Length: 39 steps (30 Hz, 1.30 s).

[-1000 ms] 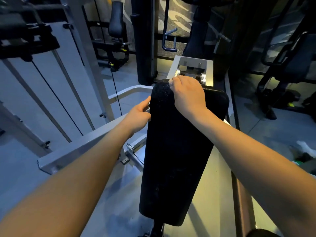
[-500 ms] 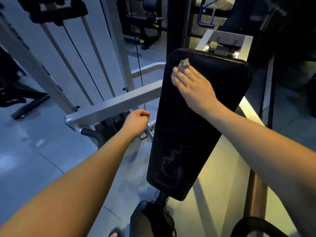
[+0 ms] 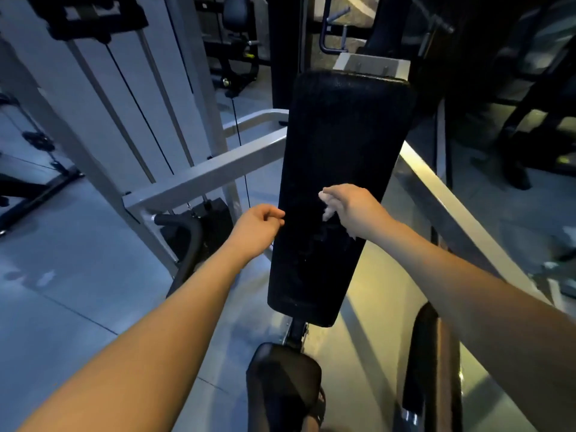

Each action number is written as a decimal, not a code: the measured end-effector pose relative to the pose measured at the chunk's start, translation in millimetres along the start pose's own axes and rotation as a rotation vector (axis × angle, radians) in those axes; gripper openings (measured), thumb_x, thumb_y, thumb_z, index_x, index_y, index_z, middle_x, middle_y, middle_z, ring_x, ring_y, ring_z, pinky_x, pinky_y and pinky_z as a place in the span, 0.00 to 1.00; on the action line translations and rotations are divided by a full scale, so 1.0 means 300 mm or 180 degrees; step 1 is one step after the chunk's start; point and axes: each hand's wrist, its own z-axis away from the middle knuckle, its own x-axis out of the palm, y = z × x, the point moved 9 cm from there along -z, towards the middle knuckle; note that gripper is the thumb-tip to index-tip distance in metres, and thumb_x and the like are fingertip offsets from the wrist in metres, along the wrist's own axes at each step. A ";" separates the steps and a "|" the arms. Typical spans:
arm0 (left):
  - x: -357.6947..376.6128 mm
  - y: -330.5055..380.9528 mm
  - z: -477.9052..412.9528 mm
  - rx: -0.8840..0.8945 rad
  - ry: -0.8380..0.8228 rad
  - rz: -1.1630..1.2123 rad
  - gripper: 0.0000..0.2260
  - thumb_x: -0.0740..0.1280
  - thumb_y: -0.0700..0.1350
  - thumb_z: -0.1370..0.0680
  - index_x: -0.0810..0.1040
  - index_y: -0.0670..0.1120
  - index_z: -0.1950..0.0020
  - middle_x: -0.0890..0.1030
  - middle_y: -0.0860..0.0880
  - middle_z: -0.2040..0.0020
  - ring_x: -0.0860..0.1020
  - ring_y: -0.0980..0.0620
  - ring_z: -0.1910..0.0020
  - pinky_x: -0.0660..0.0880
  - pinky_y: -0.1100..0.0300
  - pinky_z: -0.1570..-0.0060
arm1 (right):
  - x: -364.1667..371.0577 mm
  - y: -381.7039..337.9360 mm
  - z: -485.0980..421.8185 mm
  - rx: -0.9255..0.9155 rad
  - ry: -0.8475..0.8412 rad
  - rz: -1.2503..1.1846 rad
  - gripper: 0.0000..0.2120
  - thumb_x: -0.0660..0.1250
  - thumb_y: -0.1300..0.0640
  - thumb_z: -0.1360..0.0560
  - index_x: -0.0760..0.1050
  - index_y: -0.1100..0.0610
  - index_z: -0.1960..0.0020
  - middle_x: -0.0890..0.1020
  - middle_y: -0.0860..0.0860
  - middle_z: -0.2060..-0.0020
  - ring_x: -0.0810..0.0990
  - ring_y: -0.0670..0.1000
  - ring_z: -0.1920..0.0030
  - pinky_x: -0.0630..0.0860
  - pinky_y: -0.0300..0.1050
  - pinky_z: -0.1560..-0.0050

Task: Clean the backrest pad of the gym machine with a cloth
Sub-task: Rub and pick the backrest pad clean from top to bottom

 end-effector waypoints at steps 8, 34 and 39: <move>0.151 -0.138 0.296 0.0385 -0.0710 0.0185 0.16 0.69 0.43 0.21 0.75 0.48 0.32 0.82 0.50 0.45 0.80 0.52 0.47 0.76 0.59 0.46 | 0.188 -0.151 0.365 0.0891 0.0000 -0.1643 0.11 0.76 0.49 0.25 0.77 0.52 0.48 0.80 0.47 0.55 0.78 0.45 0.56 0.73 0.38 0.56; 0.191 -0.200 0.342 -0.0390 -0.0874 0.1521 0.17 0.54 0.44 0.16 0.82 0.43 0.42 0.86 0.47 0.47 0.82 0.49 0.41 0.77 0.53 0.39 | 0.379 -0.073 0.513 0.1453 0.0373 -0.2197 0.11 0.66 0.49 0.17 0.81 0.52 0.41 0.84 0.49 0.50 0.82 0.48 0.49 0.74 0.38 0.56; 0.180 -0.262 0.195 -0.0205 -0.1141 0.1837 0.19 0.53 0.45 0.15 0.81 0.38 0.38 0.85 0.43 0.43 0.82 0.49 0.40 0.74 0.49 0.34 | 0.478 -0.058 0.436 0.1609 0.0670 -0.2659 0.16 0.68 0.39 0.21 0.80 0.46 0.39 0.84 0.44 0.47 0.82 0.45 0.44 0.77 0.41 0.44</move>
